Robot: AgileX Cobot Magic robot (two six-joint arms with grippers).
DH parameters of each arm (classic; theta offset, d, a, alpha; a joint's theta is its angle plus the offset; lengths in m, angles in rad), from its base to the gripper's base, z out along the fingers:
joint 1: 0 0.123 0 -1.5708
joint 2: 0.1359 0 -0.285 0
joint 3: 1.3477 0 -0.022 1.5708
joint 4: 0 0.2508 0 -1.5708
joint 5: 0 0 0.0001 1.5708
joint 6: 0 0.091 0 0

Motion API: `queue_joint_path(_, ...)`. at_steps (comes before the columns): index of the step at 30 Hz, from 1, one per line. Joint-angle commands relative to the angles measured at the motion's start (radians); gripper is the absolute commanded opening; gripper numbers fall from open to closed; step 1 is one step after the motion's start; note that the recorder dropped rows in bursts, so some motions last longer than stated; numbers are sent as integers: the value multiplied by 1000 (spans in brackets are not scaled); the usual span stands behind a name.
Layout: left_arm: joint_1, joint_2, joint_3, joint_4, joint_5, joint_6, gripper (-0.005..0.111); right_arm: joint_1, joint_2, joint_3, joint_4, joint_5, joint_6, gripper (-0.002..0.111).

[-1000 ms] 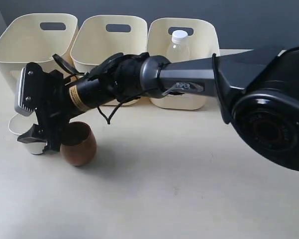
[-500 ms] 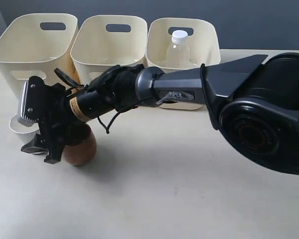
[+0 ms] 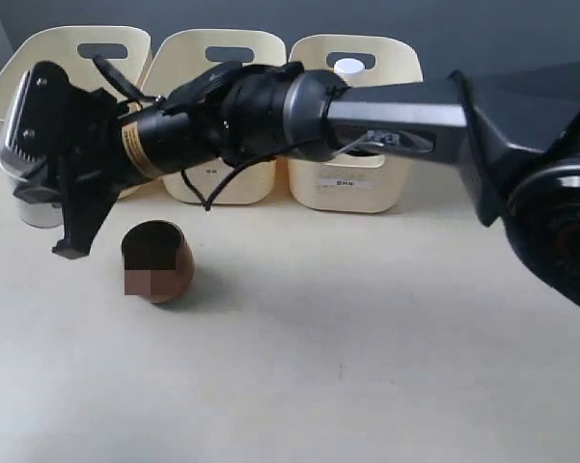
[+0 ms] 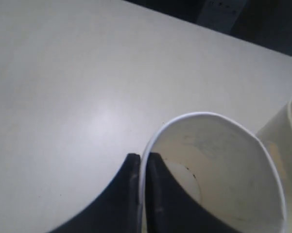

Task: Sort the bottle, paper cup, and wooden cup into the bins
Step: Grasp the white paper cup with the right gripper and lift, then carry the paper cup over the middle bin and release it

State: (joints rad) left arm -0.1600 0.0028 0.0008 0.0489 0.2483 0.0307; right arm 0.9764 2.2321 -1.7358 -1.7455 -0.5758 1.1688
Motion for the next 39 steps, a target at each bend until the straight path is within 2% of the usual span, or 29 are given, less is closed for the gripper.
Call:
queue_joint_path(1, -3, -3, -1, -6, -10, -3, 0, -49, -108, -5, 1, 26, 47, 2)
queue_joint_path(9, -3, -3, -1, -6, -10, -3, 0, -213, -194, -5, 1, 146, 153, 2)
queue_joint_path(16, -3, -3, -1, -6, -10, -3, 0, -334, -102, -5, 1, 204, 218, 1)
queue_joint_path(25, -3, -3, -1, -6, -10, -3, 0, -349, 30, -5, 1, 207, 216, -1)
queue_joint_path(36, -3, -3, -1, -6, -10, -3, 0, -349, 52, -5, 1, 197, 219, -1)
queue_joint_path(39, -3, -3, -1, -6, -10, -3, 0, -349, 52, -5, 1, 197, 219, 7)
